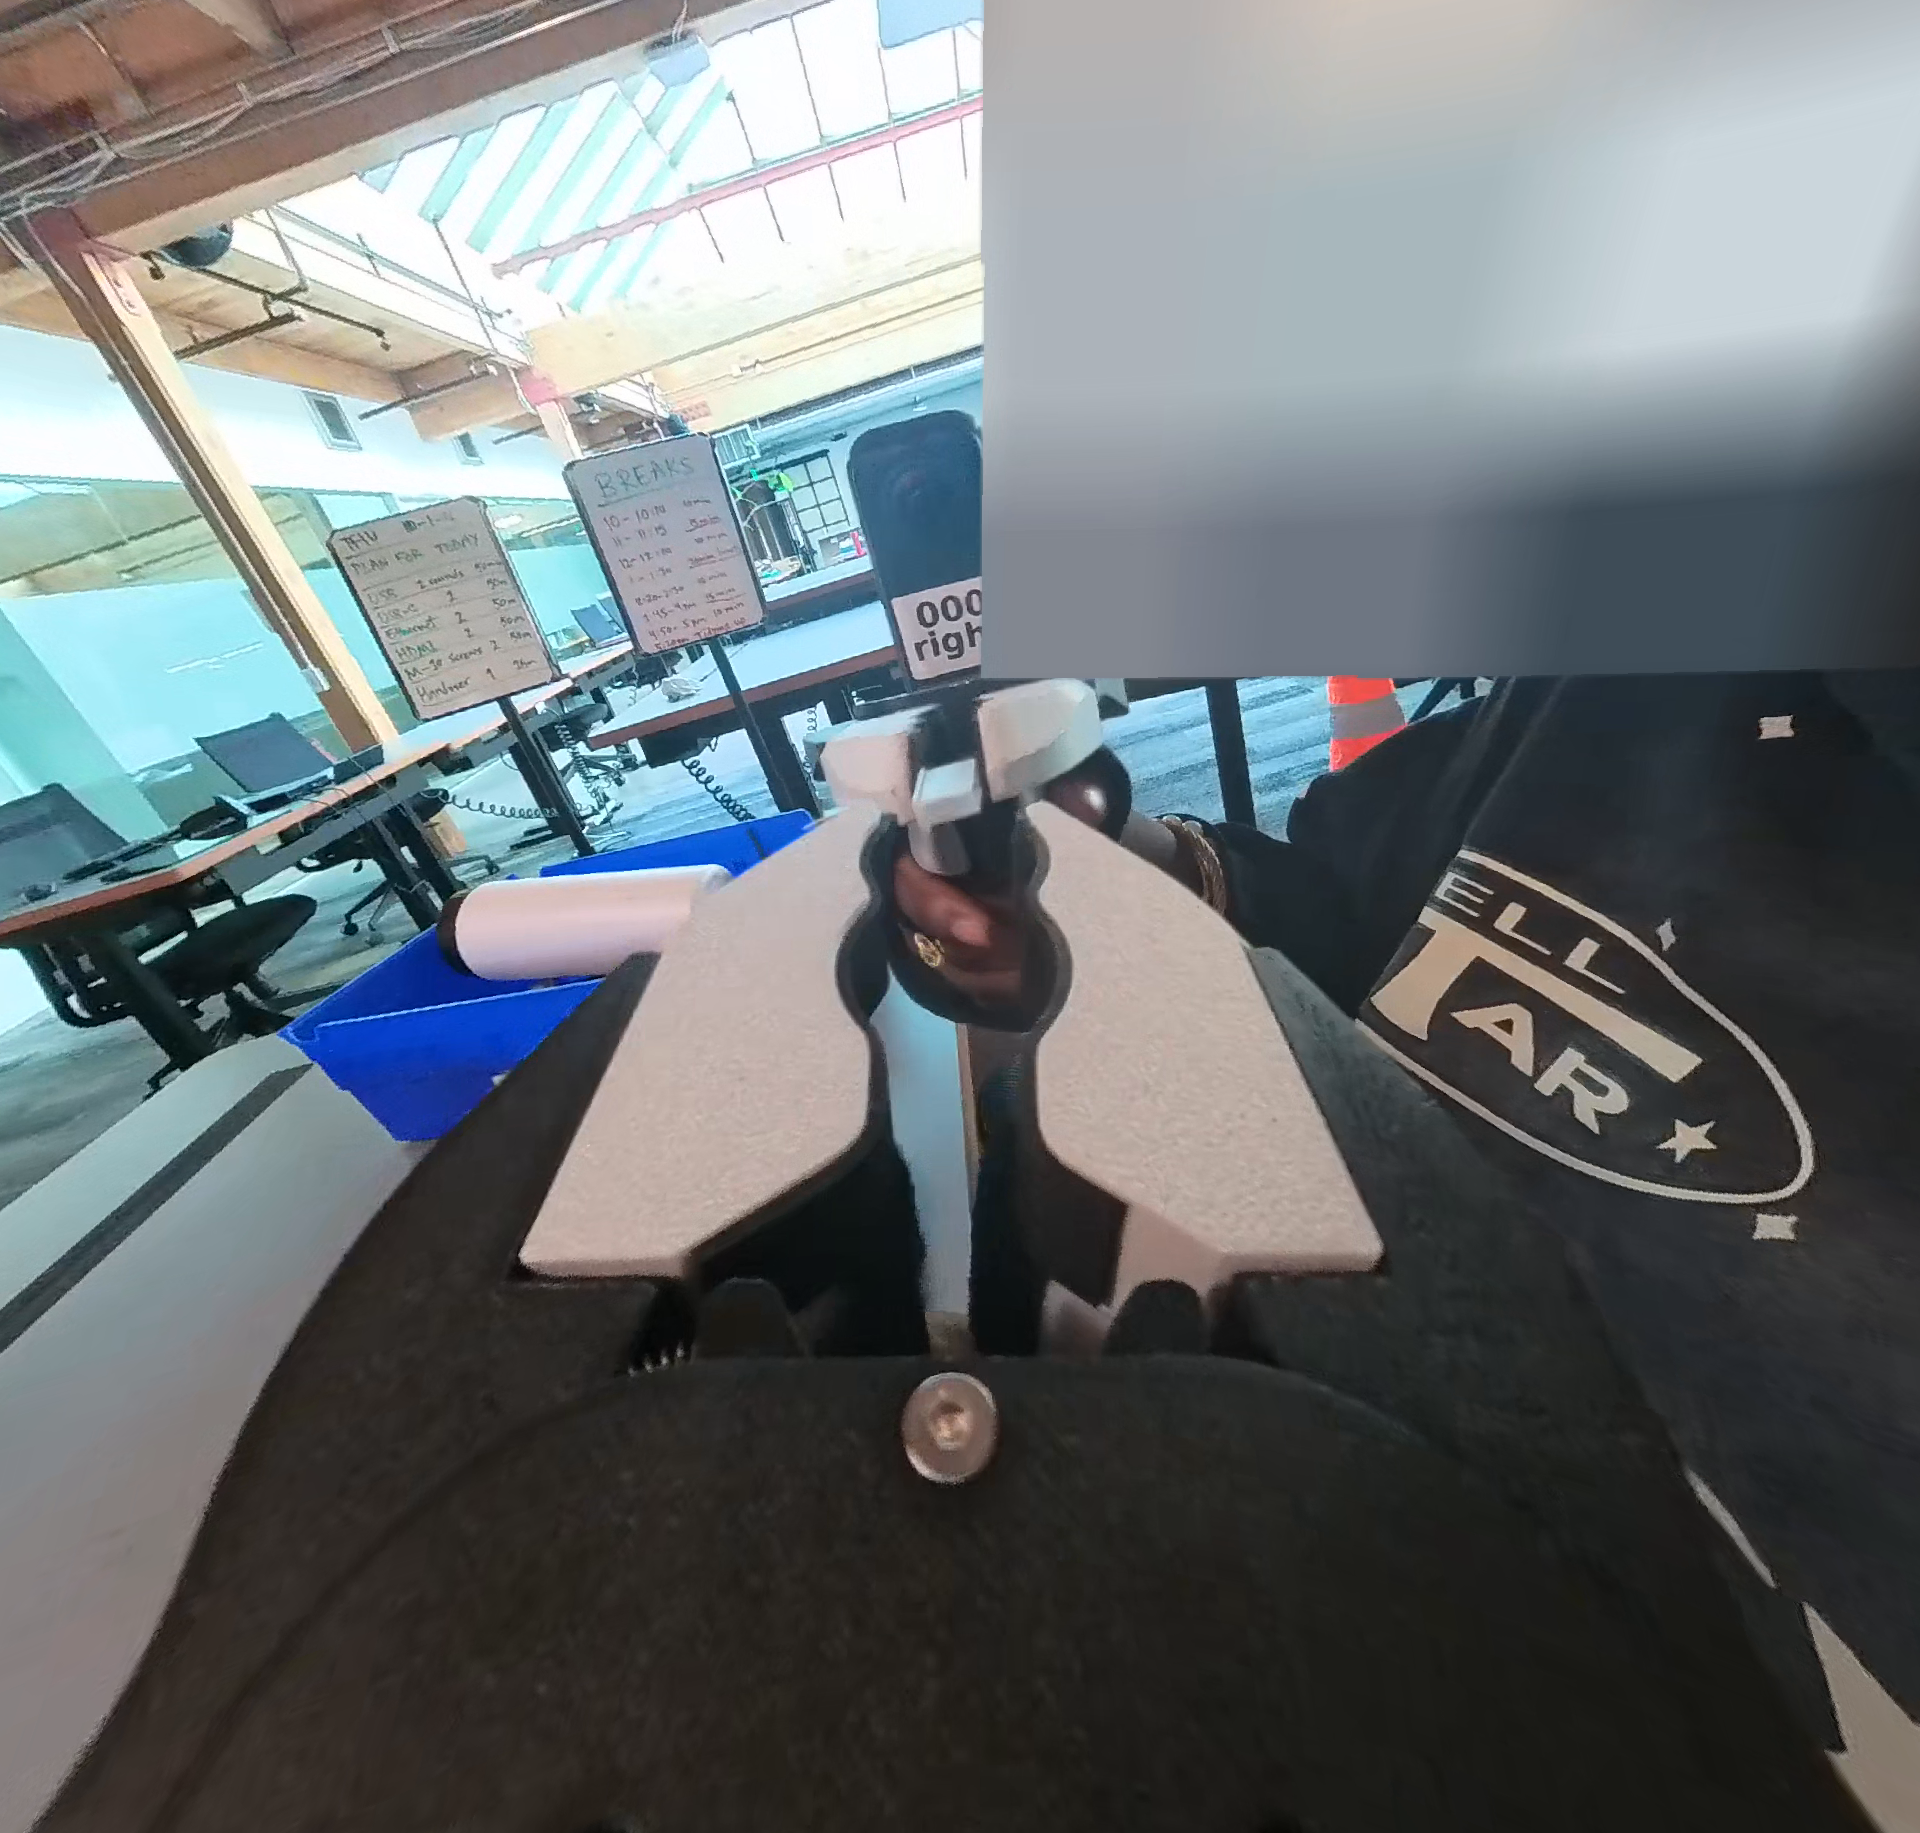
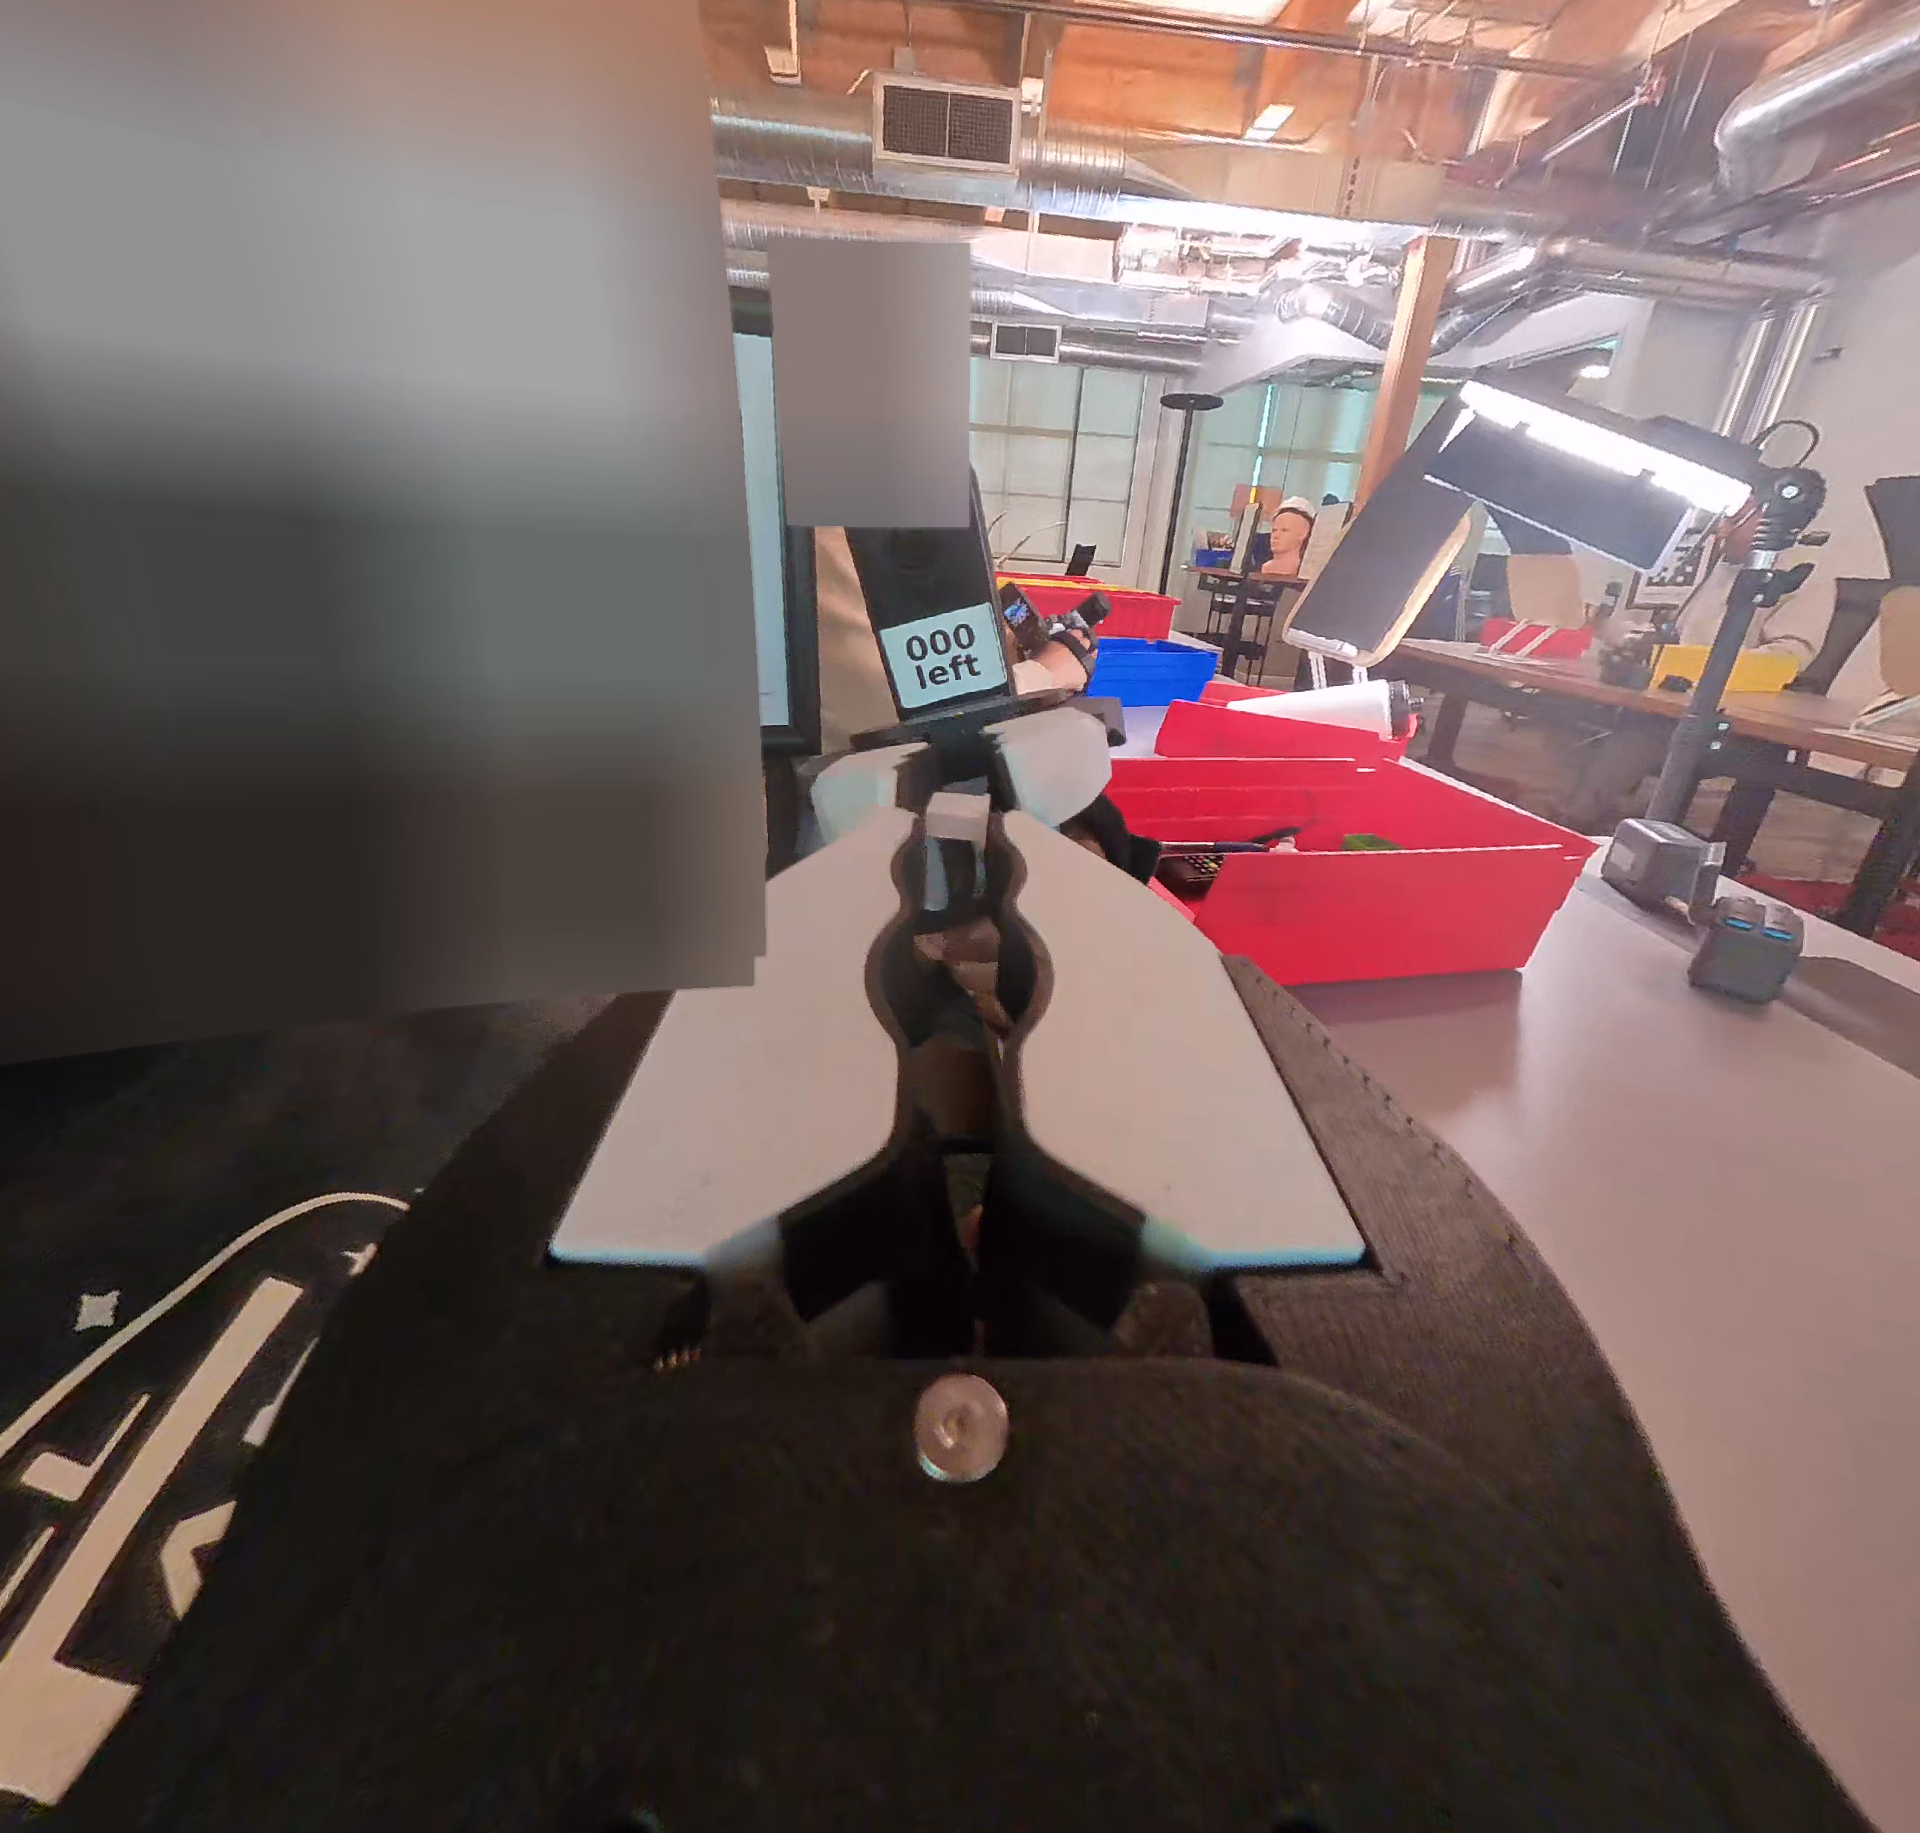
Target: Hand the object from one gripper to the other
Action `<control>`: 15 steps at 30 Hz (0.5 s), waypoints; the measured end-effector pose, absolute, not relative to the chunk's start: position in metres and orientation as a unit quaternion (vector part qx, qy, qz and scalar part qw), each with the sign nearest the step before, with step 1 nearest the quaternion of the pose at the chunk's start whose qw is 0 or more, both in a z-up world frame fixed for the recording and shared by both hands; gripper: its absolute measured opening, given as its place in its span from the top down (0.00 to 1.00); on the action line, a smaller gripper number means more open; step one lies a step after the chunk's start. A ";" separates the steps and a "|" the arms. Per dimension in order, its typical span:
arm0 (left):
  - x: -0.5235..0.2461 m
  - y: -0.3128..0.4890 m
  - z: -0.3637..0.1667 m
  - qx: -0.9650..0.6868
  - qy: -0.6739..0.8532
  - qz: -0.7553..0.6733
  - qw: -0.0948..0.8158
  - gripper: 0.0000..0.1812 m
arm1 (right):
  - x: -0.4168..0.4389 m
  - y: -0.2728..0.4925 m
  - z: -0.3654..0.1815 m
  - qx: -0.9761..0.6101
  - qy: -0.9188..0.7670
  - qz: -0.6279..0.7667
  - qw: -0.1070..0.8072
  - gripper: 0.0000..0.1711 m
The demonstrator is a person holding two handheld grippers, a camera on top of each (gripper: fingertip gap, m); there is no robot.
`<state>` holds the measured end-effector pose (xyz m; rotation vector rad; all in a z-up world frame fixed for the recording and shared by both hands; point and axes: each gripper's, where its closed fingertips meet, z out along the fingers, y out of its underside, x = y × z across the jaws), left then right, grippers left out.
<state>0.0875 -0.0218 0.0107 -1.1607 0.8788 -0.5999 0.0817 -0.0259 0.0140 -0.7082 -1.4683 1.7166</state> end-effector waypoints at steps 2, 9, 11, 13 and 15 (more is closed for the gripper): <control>0.087 -0.022 0.012 -0.523 0.388 -0.279 0.706 0.89 | 0.081 -0.026 0.012 -0.277 -0.579 0.665 0.380 0.94; 0.083 -0.020 0.013 -0.529 0.374 -0.291 0.704 0.91 | 0.079 -0.026 0.011 -0.276 -0.584 0.652 0.397 0.94; 0.084 -0.020 0.013 -0.526 0.376 -0.291 0.705 0.91 | 0.079 -0.025 0.011 -0.277 -0.584 0.649 0.400 0.94; 0.083 -0.020 0.013 -0.525 0.378 -0.284 0.708 0.91 | 0.079 -0.024 0.012 -0.278 -0.583 0.647 0.405 0.94; 0.077 -0.016 0.016 -0.523 0.368 -0.263 0.722 0.88 | 0.082 -0.016 0.016 -0.287 -0.576 0.643 0.416 0.94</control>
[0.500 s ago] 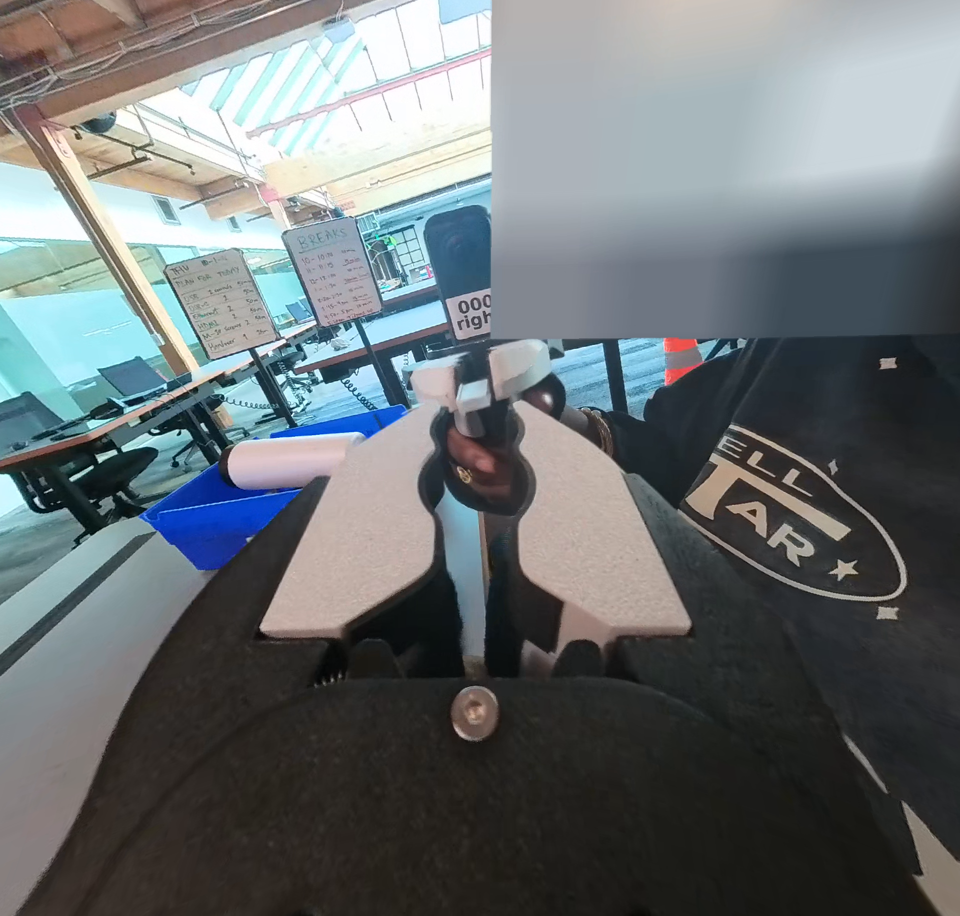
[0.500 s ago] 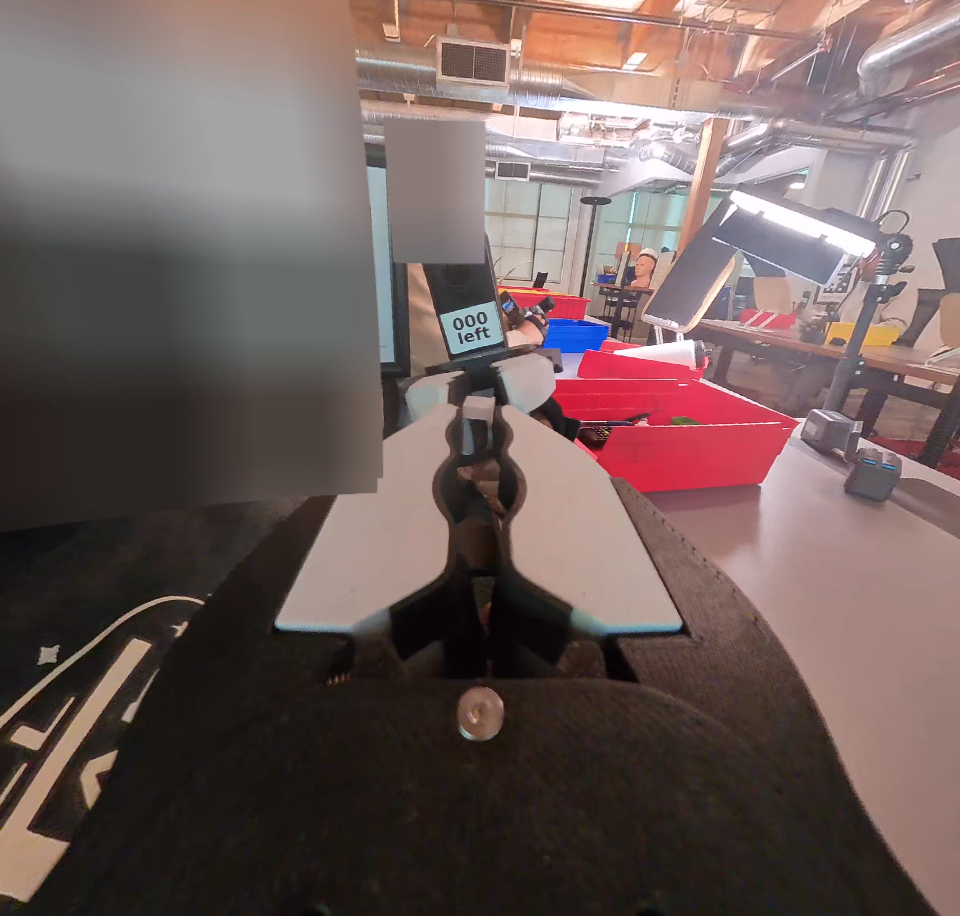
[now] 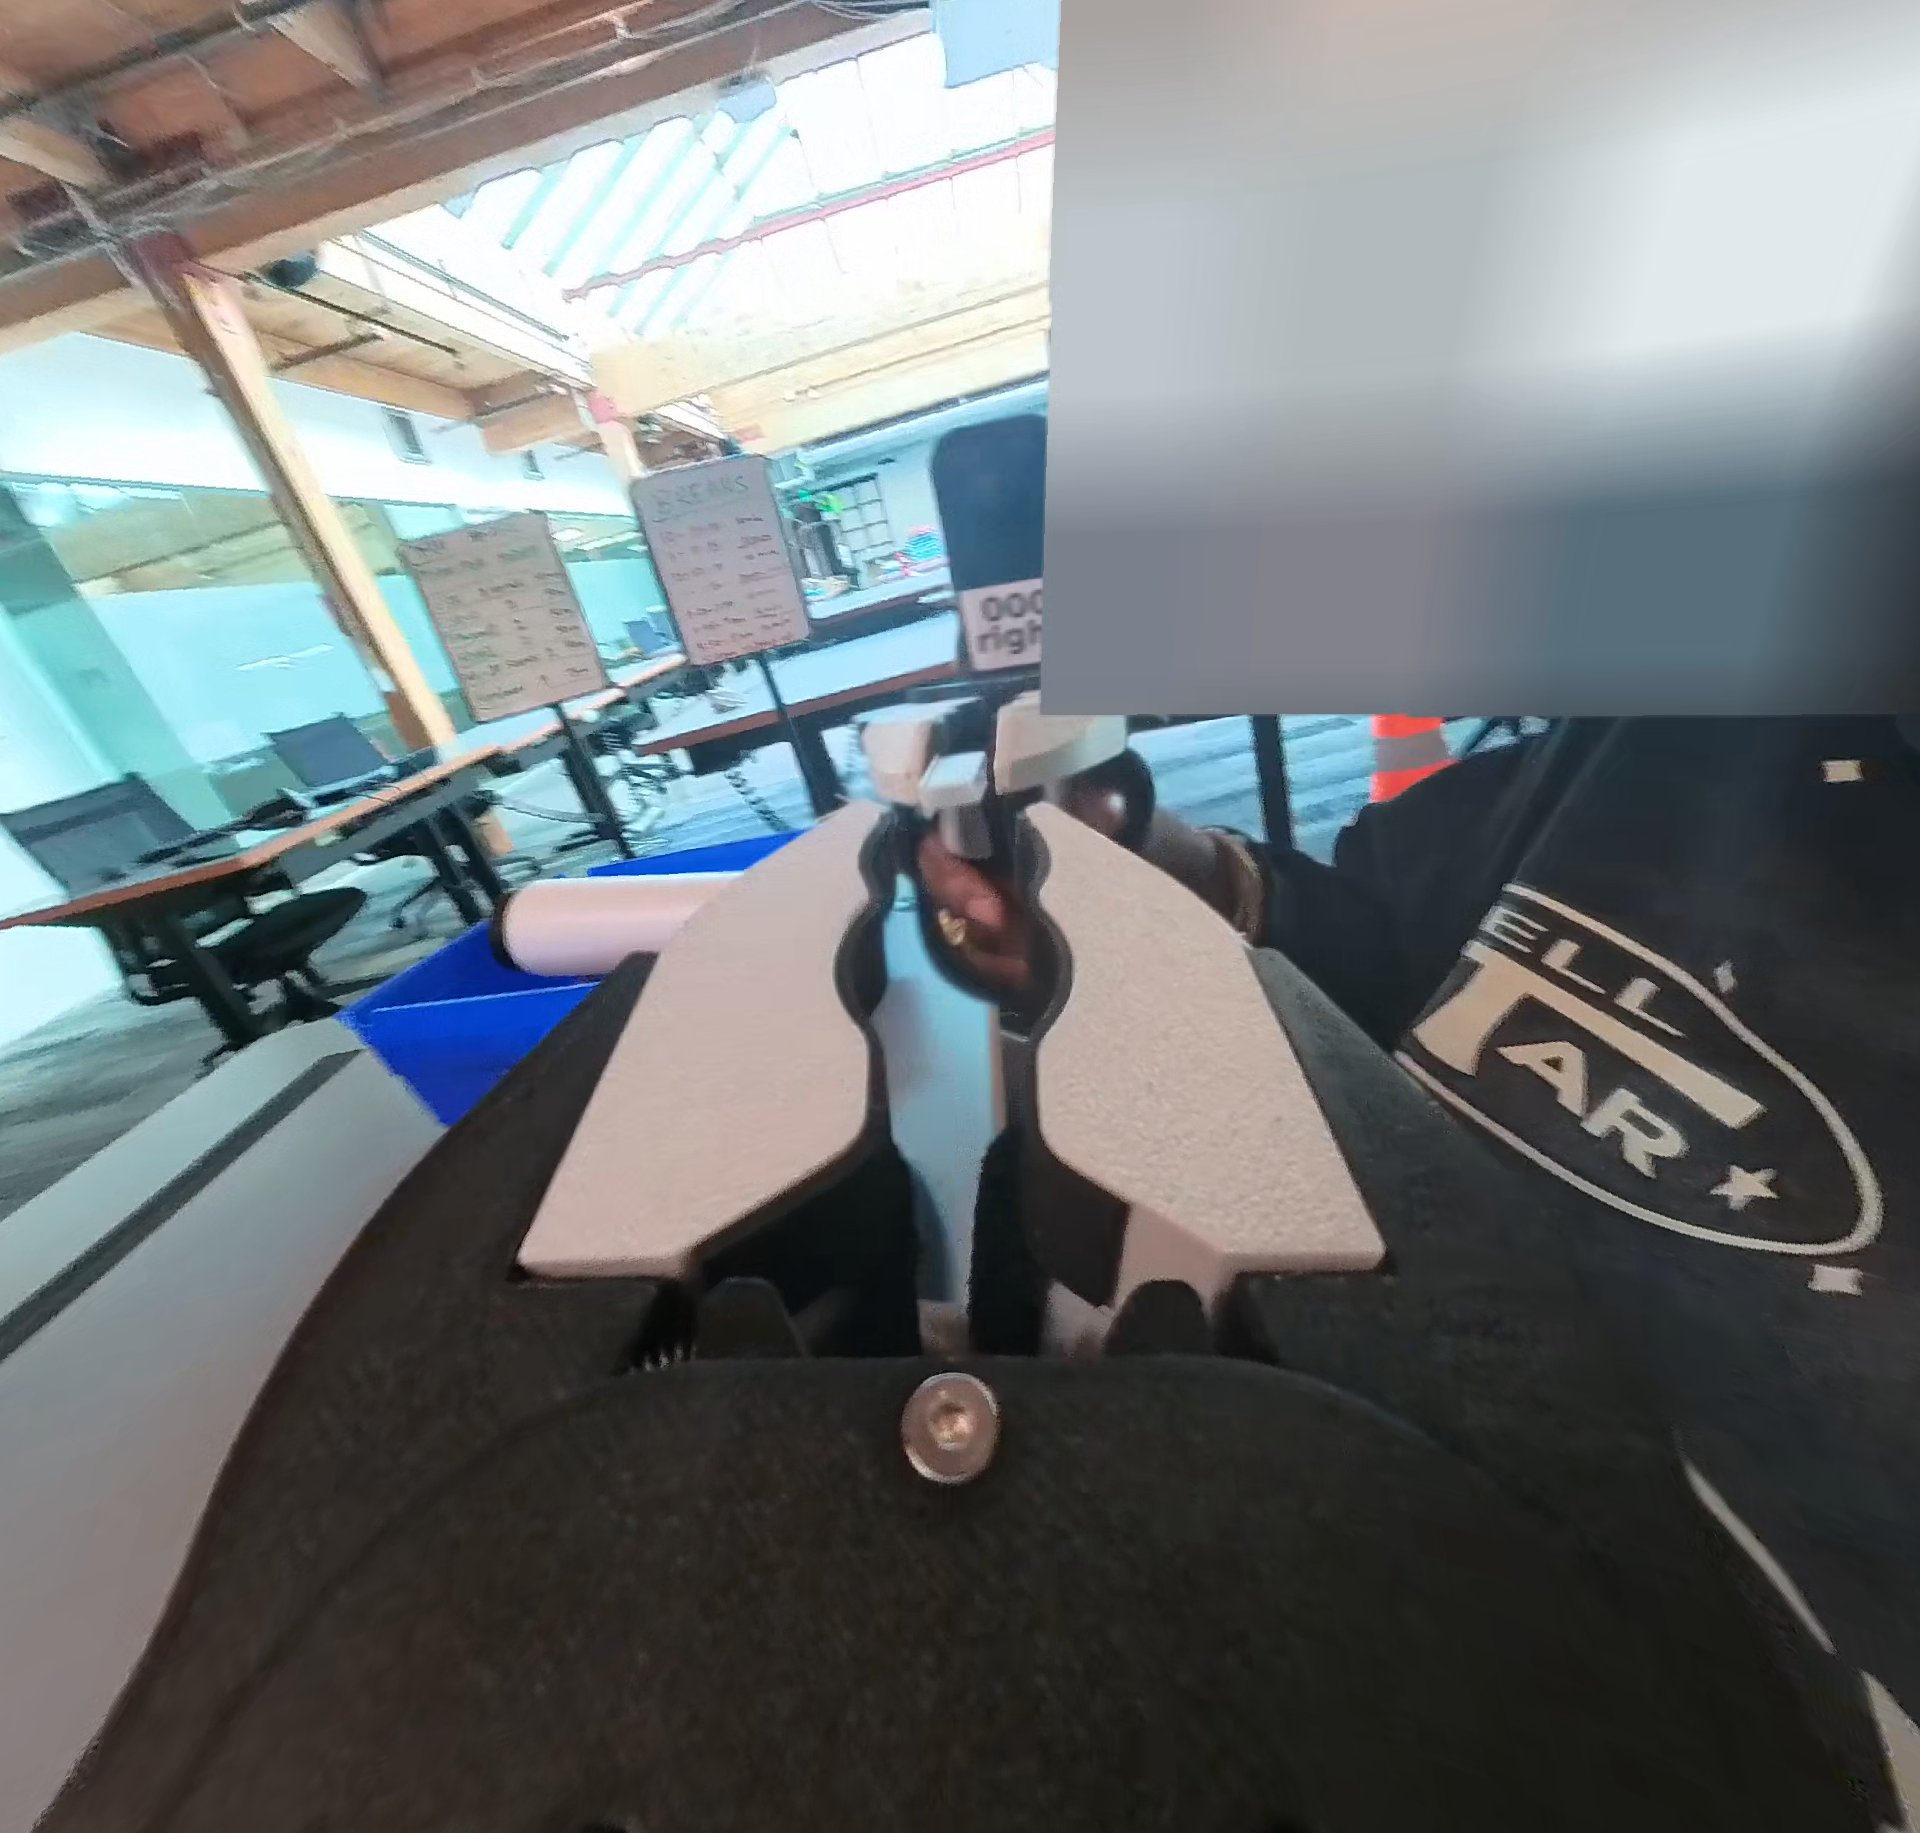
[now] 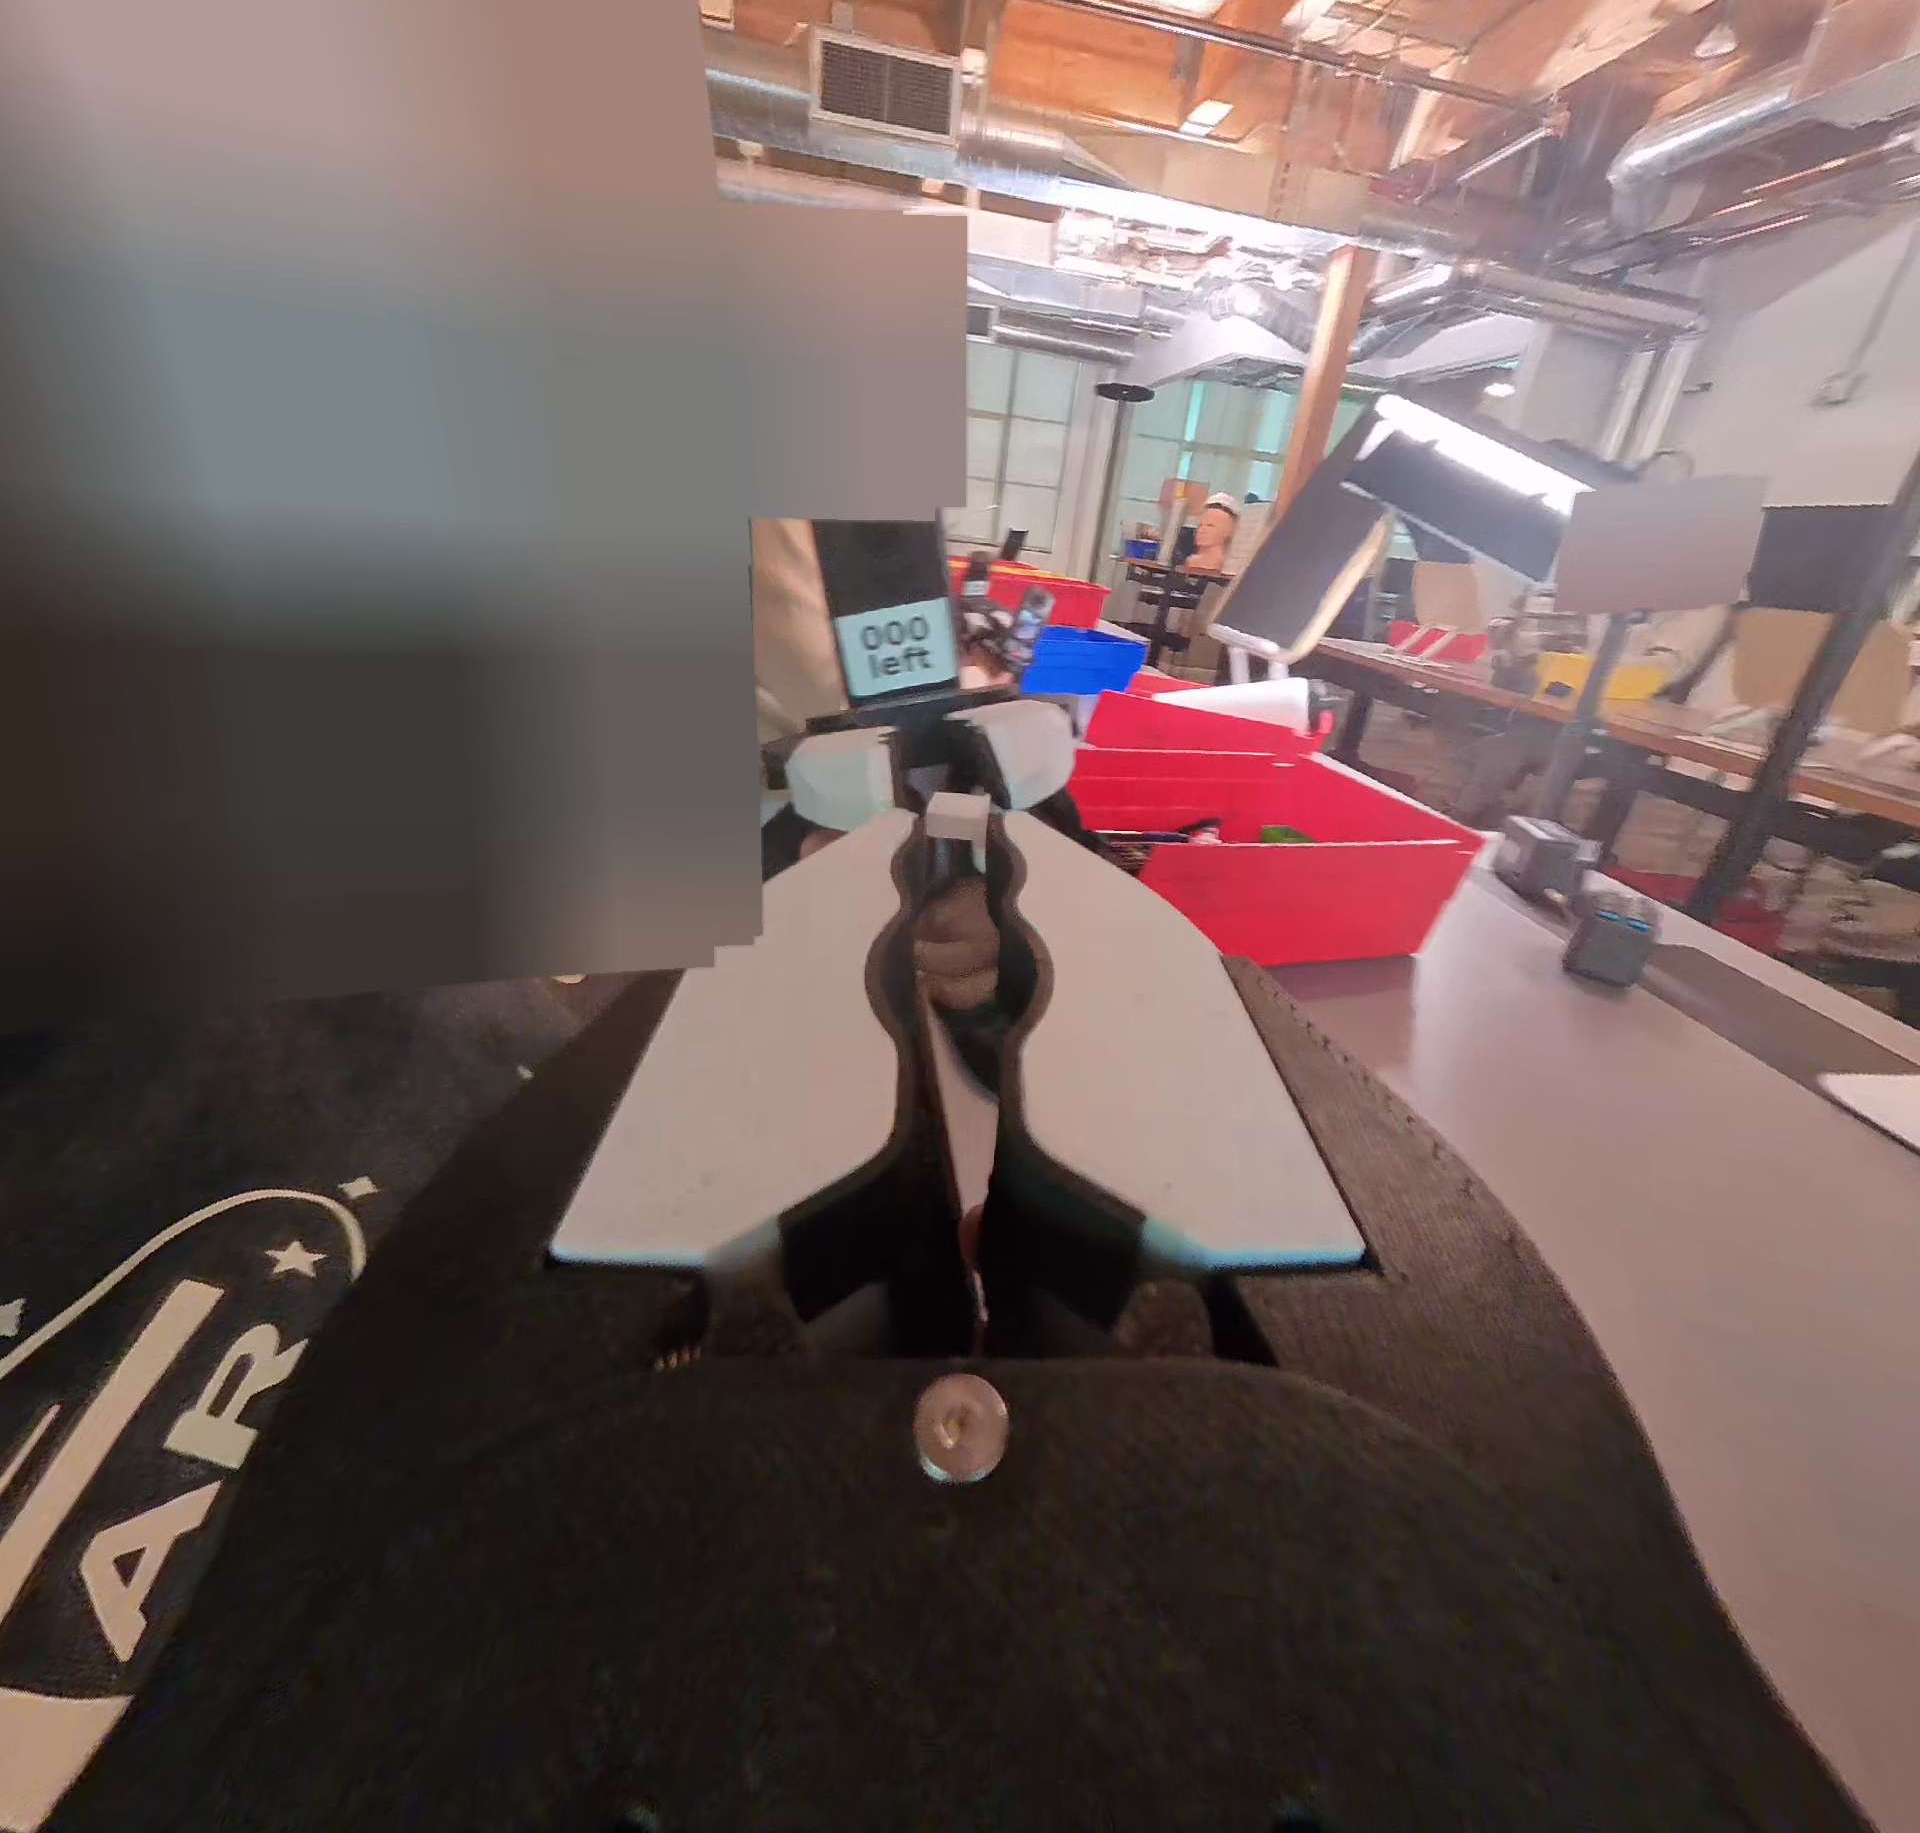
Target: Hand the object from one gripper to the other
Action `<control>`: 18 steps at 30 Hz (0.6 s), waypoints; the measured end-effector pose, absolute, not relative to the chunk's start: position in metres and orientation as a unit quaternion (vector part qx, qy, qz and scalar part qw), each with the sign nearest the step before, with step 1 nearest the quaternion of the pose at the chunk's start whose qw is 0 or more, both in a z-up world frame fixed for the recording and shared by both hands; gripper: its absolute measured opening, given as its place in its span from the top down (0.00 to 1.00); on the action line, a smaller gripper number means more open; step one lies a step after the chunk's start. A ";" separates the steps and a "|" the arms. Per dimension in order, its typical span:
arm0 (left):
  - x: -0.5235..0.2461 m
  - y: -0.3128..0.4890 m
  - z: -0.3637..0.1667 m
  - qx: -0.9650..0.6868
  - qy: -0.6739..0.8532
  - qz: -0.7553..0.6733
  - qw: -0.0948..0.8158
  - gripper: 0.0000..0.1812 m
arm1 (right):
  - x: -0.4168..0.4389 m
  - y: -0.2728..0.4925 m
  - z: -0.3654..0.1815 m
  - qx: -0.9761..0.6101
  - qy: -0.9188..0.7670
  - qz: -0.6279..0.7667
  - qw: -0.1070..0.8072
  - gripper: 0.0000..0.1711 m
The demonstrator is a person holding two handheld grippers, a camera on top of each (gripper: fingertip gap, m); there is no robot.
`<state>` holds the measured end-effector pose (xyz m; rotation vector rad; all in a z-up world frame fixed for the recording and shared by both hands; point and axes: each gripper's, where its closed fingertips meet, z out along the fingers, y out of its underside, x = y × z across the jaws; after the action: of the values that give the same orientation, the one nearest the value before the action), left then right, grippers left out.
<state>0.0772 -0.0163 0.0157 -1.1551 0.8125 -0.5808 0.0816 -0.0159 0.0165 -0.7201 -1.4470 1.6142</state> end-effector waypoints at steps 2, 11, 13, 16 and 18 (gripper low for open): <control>0.062 -0.011 0.026 -0.518 0.333 -0.233 0.753 0.81 | 0.088 0.008 0.025 -0.311 -0.564 0.609 0.463 0.94; -0.038 -0.005 0.072 -0.478 0.168 -0.051 0.861 0.61 | 0.166 0.231 -0.001 -0.569 -0.442 0.220 0.658 0.94; -0.052 -0.009 0.078 -0.472 0.149 -0.031 0.868 0.59 | 0.171 0.258 -0.032 -0.629 -0.437 0.208 0.608 0.94; -0.066 -0.016 0.085 -0.464 0.136 -0.017 0.875 0.58 | 0.177 0.284 -0.079 -0.706 -0.435 0.178 0.530 0.94; -0.075 -0.021 0.088 -0.461 0.125 -0.009 0.879 0.59 | 0.185 0.298 -0.102 -0.739 -0.430 0.147 0.497 0.94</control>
<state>-0.0752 -0.0207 0.0884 -0.9606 0.2613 -0.0182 0.1853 0.2984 -0.1023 -1.7892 -1.0417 0.3549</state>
